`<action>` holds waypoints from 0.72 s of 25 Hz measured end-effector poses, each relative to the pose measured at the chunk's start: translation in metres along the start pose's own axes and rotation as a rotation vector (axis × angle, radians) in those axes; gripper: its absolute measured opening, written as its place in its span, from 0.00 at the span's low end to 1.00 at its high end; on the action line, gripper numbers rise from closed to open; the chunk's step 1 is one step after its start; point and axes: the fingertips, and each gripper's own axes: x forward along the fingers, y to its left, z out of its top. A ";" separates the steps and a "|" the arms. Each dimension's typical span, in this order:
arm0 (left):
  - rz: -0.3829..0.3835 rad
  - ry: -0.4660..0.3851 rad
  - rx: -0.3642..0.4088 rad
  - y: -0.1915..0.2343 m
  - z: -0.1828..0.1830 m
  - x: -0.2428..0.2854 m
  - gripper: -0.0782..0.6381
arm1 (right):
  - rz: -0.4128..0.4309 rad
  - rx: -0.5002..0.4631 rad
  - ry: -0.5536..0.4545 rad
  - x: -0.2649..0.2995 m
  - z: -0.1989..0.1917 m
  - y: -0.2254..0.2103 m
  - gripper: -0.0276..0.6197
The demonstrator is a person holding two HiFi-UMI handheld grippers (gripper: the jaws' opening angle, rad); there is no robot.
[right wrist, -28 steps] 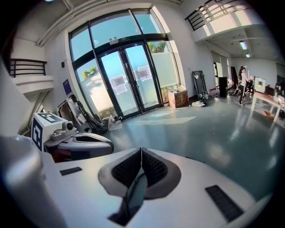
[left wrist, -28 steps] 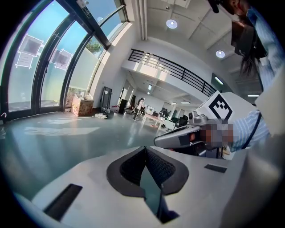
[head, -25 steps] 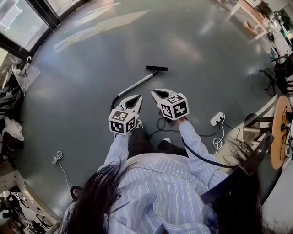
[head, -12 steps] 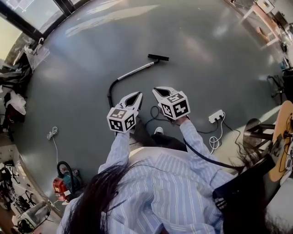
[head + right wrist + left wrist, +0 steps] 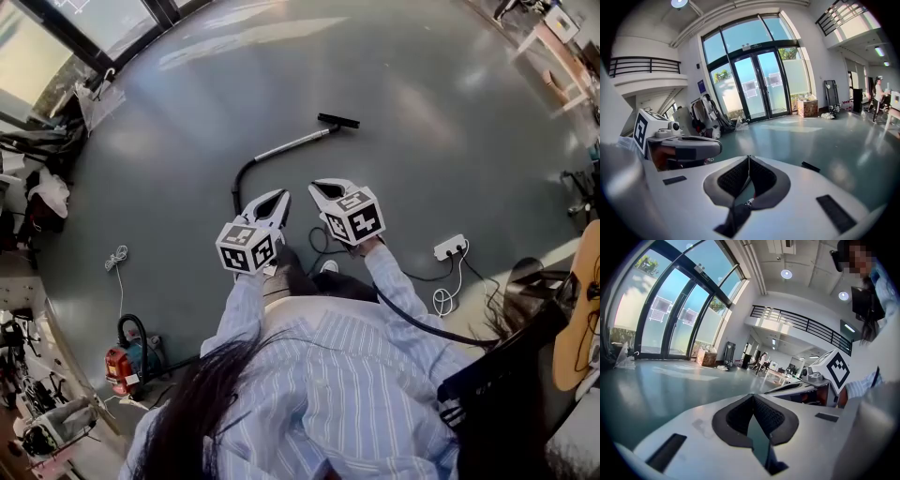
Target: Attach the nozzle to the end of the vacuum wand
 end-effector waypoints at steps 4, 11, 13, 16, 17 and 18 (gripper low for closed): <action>0.010 -0.011 -0.019 -0.001 0.000 -0.004 0.12 | 0.019 -0.028 0.001 -0.002 0.002 0.009 0.06; 0.005 -0.019 -0.012 0.002 0.008 -0.004 0.12 | 0.031 -0.036 -0.007 0.000 0.008 0.015 0.06; 0.000 -0.022 -0.005 0.001 0.011 -0.003 0.12 | 0.033 -0.027 -0.019 -0.002 0.012 0.015 0.06; -0.007 -0.017 0.007 0.000 0.012 -0.002 0.12 | 0.030 -0.024 -0.030 -0.003 0.015 0.015 0.06; -0.008 -0.016 0.007 0.001 0.011 -0.003 0.12 | 0.029 -0.025 -0.030 -0.002 0.016 0.016 0.06; -0.007 -0.015 0.007 0.002 0.011 -0.004 0.12 | 0.030 -0.027 -0.031 -0.001 0.016 0.017 0.06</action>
